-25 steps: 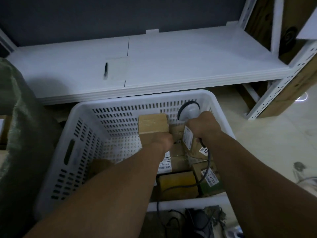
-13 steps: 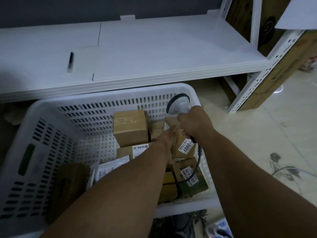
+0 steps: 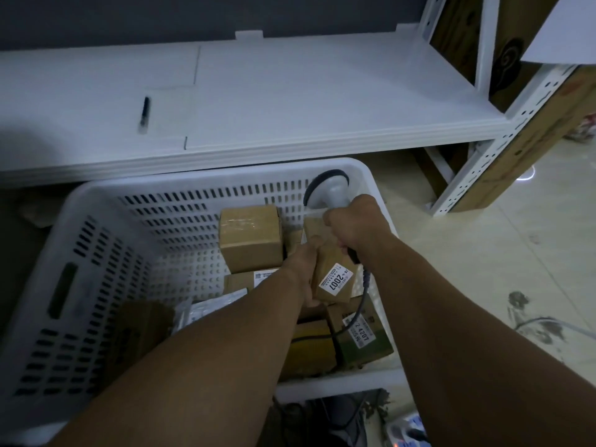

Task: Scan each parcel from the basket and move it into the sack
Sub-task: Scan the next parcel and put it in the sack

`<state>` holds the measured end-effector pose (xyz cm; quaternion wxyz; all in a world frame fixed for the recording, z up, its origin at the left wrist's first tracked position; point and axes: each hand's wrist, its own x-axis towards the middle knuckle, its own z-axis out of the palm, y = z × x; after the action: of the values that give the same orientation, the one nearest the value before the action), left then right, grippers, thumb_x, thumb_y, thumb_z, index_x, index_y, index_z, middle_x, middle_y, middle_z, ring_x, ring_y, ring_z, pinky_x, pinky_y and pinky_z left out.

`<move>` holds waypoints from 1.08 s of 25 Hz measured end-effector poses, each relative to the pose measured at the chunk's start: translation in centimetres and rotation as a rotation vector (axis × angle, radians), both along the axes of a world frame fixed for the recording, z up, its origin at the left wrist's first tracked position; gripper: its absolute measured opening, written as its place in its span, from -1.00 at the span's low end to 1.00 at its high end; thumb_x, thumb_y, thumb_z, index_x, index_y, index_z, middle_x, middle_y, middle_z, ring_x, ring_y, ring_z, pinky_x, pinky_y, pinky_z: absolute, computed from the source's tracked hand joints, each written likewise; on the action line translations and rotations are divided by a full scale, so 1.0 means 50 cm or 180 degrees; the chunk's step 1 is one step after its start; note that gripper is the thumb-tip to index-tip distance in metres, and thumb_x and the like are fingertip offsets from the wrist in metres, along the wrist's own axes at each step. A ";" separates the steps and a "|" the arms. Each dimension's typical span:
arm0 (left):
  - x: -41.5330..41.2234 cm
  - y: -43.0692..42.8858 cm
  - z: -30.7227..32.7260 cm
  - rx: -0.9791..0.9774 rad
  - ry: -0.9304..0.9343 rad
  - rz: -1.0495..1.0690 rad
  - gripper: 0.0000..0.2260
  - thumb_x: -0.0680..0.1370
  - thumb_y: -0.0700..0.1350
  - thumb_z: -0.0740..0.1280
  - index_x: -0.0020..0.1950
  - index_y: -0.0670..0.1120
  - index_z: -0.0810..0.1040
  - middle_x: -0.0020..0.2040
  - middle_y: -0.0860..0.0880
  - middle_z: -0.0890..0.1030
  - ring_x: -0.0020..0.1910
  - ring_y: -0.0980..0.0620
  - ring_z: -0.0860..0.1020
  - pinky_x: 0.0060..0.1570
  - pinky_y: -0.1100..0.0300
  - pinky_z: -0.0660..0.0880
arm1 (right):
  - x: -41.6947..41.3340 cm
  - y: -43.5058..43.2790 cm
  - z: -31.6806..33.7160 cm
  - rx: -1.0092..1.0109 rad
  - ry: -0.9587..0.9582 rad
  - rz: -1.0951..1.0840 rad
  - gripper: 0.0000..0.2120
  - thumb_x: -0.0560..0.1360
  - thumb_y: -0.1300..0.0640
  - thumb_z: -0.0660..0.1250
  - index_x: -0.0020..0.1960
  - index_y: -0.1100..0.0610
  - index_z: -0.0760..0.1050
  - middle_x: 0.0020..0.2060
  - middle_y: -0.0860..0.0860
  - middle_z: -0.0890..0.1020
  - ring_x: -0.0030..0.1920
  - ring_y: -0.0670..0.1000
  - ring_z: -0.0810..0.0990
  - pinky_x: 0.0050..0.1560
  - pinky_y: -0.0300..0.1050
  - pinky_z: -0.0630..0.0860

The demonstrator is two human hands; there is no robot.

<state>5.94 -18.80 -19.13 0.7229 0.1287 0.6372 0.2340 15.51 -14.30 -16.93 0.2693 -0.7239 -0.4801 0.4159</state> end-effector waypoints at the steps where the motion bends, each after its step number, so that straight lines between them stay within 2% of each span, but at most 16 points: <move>1: -0.017 -0.012 0.018 0.0045 -0.0015 -0.0048 -0.61 0.62 0.22 0.27 -0.10 -0.10 0.56 -0.40 -0.12 0.65 -0.32 -0.09 0.63 -0.36 0.14 0.64 | -0.008 -0.002 0.008 -0.0007 0.0095 -0.0036 -0.77 0.40 0.12 0.38 0.01 0.20 0.53 -0.27 0.13 0.59 -0.24 0.18 0.61 -0.22 0.07 0.56; 2: -0.038 -0.024 0.030 0.0093 0.0059 -0.0063 -0.60 0.61 0.23 0.27 -0.08 -0.10 0.57 -0.32 -0.14 0.66 -0.26 -0.10 0.64 -0.12 0.06 0.67 | -0.020 -0.007 0.020 -0.0002 0.0154 -0.0046 -0.78 0.41 0.13 0.38 0.02 0.20 0.53 -0.23 0.14 0.60 -0.20 0.18 0.62 -0.19 0.09 0.58; 3: -0.061 -0.039 0.052 0.0153 0.0109 -0.0068 -0.60 0.60 0.25 0.28 -0.07 -0.09 0.57 -0.28 -0.14 0.66 -0.23 -0.11 0.65 0.01 -0.01 0.66 | -0.035 -0.017 0.034 0.0011 0.0168 -0.0041 -0.80 0.44 0.15 0.38 0.03 0.21 0.53 -0.20 0.13 0.61 -0.17 0.17 0.63 -0.17 0.07 0.58; 4: -0.081 -0.051 0.074 0.0236 0.0144 -0.0026 -0.61 0.60 0.24 0.30 -0.07 -0.09 0.57 -0.33 -0.13 0.66 -0.30 -0.09 0.67 -0.07 0.00 0.68 | -0.049 -0.027 0.045 0.0040 0.0147 -0.0036 -0.79 0.46 0.14 0.38 0.05 0.20 0.52 -0.16 0.13 0.61 -0.13 0.16 0.63 -0.13 0.06 0.60; 6: -0.126 -0.072 0.121 0.0396 0.0180 0.0036 -0.64 0.59 0.22 0.33 -0.07 -0.09 0.57 -0.45 -0.07 0.64 -0.51 0.00 0.64 -0.49 0.15 0.61 | -0.084 -0.052 0.068 0.0131 0.0122 -0.0002 -0.75 0.44 0.09 0.38 0.07 0.18 0.53 -0.12 0.14 0.64 -0.10 0.17 0.65 -0.07 0.11 0.64; 7: -0.153 -0.084 0.145 0.0483 0.0236 0.0034 -0.66 0.58 0.20 0.35 -0.05 -0.08 0.58 -0.43 -0.06 0.65 -0.51 0.00 0.63 -0.53 0.20 0.56 | -0.107 -0.069 0.083 0.0155 0.0149 0.0047 -0.72 0.42 0.06 0.37 0.07 0.16 0.53 -0.12 0.14 0.65 -0.12 0.18 0.66 -0.07 0.14 0.66; 9: -0.207 -0.111 0.190 0.0645 0.0322 0.0075 -0.69 0.56 0.18 0.37 0.01 -0.06 0.59 -0.29 -0.07 0.67 -0.37 -0.03 0.64 -0.44 0.21 0.54 | -0.155 -0.099 0.111 0.0215 0.0220 0.0127 -0.68 0.37 0.01 0.36 0.06 0.14 0.53 -0.12 0.15 0.66 -0.14 0.20 0.68 -0.08 0.18 0.67; 12: -0.274 -0.145 0.240 0.0822 0.0277 0.0382 -0.56 0.57 0.30 0.30 0.04 -0.08 0.60 -0.29 -0.09 0.70 -0.38 -0.06 0.67 -0.57 0.23 0.50 | -0.219 -0.132 0.155 0.0485 0.0384 0.0220 -0.76 0.44 0.09 0.37 0.06 0.19 0.54 -0.15 0.14 0.64 -0.15 0.18 0.65 -0.19 0.05 0.59; 14: -0.316 -0.169 0.266 0.0888 0.0270 0.0753 -0.39 0.57 0.43 0.15 0.05 -0.10 0.60 -0.30 -0.11 0.70 -0.30 -0.10 0.67 -0.44 0.11 0.52 | -0.256 -0.148 0.183 0.0649 0.0350 0.0279 -0.81 0.47 0.10 0.36 0.04 0.17 0.54 -0.16 0.13 0.63 -0.16 0.18 0.64 -0.20 0.02 0.54; 15: -0.334 -0.180 0.275 0.0903 0.0229 0.1010 -0.37 0.59 0.43 0.08 0.06 -0.11 0.60 -0.30 -0.12 0.69 -0.26 -0.11 0.65 -0.38 0.07 0.51 | -0.272 -0.152 0.192 0.0712 0.0335 0.0282 -0.82 0.48 0.10 0.36 0.04 0.15 0.54 -0.16 0.12 0.63 -0.16 0.18 0.64 -0.19 0.02 0.53; 17: -0.366 -0.187 0.279 0.1048 0.0198 0.1537 -0.46 0.69 0.29 0.03 0.08 -0.07 0.63 -0.28 -0.11 0.70 -0.22 -0.10 0.64 -0.33 0.07 0.53 | -0.296 -0.159 0.205 0.0770 0.0503 0.0246 -0.83 0.48 0.09 0.36 0.03 0.14 0.53 -0.15 0.13 0.63 -0.16 0.18 0.64 -0.18 0.04 0.54; 18: -0.386 -0.183 0.273 0.1084 0.0241 0.1752 -0.51 0.72 0.20 0.02 0.08 -0.05 0.64 -0.20 -0.12 0.71 -0.19 -0.09 0.64 -0.29 0.07 0.55 | -0.310 -0.160 0.207 0.0755 0.0658 0.0222 -0.82 0.46 0.08 0.37 0.01 0.14 0.53 -0.16 0.14 0.64 -0.18 0.18 0.64 -0.19 0.04 0.54; 21: -0.418 -0.177 0.265 0.1172 0.0102 0.2064 -0.65 0.72 0.08 0.12 0.11 -0.01 0.67 0.00 -0.13 0.68 -0.08 -0.12 0.63 -0.06 -0.08 0.59 | -0.333 -0.155 0.207 0.0707 0.1032 0.0103 -0.80 0.40 0.08 0.38 -0.05 0.17 0.54 -0.22 0.14 0.62 -0.27 0.13 0.58 -0.27 0.01 0.47; 23: -0.436 -0.161 0.249 0.1212 -0.0146 0.2053 -0.67 0.65 0.14 0.24 0.18 -0.02 0.68 0.08 -0.18 0.66 0.04 -0.20 0.61 0.25 -0.32 0.46 | -0.335 -0.147 0.212 0.0664 0.1227 -0.0010 -0.83 0.44 0.13 0.39 -0.02 0.20 0.55 -0.25 0.13 0.58 -0.29 0.10 0.53 -0.30 -0.03 0.42; 24: -0.444 -0.153 0.241 0.1246 -0.0298 0.1980 -0.63 0.61 0.17 0.30 0.23 -0.04 0.67 0.16 -0.21 0.65 0.12 -0.25 0.61 0.30 -0.38 0.41 | -0.332 -0.142 0.217 0.0648 0.1327 -0.0066 -0.85 0.48 0.17 0.39 -0.01 0.23 0.55 -0.25 0.12 0.56 -0.30 0.09 0.50 -0.31 -0.05 0.40; 27: -0.459 -0.136 0.225 0.1446 -0.0742 0.1801 -0.57 0.54 0.11 0.42 0.32 -0.08 0.62 0.22 -0.24 0.65 0.19 -0.32 0.62 0.16 -0.34 0.54 | -0.325 -0.124 0.229 0.0563 0.1610 -0.0236 -0.91 0.49 0.23 0.38 -0.02 0.23 0.53 -0.27 0.12 0.52 -0.29 0.08 0.46 -0.30 -0.04 0.40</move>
<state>-16.99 -25.58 -7.89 0.6504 0.0770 0.4929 0.5727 -0.72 -20.49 -5.50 0.4580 -0.5877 -0.4052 0.5297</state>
